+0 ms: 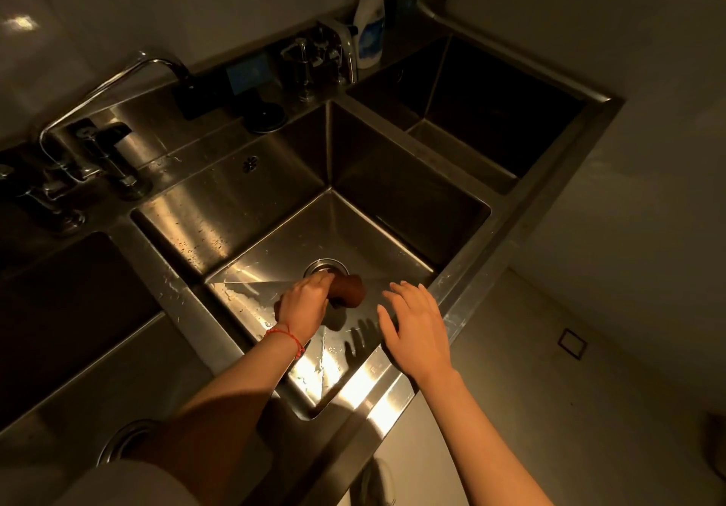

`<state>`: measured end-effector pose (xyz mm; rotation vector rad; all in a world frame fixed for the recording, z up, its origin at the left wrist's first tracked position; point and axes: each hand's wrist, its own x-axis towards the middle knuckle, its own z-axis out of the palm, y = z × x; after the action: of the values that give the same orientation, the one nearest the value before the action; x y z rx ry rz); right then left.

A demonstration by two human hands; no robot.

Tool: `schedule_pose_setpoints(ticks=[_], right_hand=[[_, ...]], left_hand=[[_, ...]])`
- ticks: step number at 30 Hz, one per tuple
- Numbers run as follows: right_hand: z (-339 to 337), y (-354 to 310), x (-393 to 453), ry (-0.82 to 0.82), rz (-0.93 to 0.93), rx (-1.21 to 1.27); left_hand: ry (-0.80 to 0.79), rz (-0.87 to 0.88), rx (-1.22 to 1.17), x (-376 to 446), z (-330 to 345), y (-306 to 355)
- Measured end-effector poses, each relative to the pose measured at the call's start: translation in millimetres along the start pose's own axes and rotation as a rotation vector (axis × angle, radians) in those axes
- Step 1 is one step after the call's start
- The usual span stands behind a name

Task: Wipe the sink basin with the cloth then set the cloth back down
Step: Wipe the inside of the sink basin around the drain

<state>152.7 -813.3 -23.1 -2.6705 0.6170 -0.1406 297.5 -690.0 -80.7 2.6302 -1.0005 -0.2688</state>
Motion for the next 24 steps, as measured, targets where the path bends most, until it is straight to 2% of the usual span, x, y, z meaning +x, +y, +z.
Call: schedule_pose_setpoints(ticks=[11, 24], right_hand=[[0.5, -2.0, 2.6, 0.021, 0.047, -0.026], [-3.3, -5.4, 3.8, 0.091, 0.126, -0.024]], left_hand=[[-0.134, -0.133, 0.025, 15.9, 41.1, 3.3], [-0.142, -0.239, 0.060, 27.3, 83.7, -18.8]])
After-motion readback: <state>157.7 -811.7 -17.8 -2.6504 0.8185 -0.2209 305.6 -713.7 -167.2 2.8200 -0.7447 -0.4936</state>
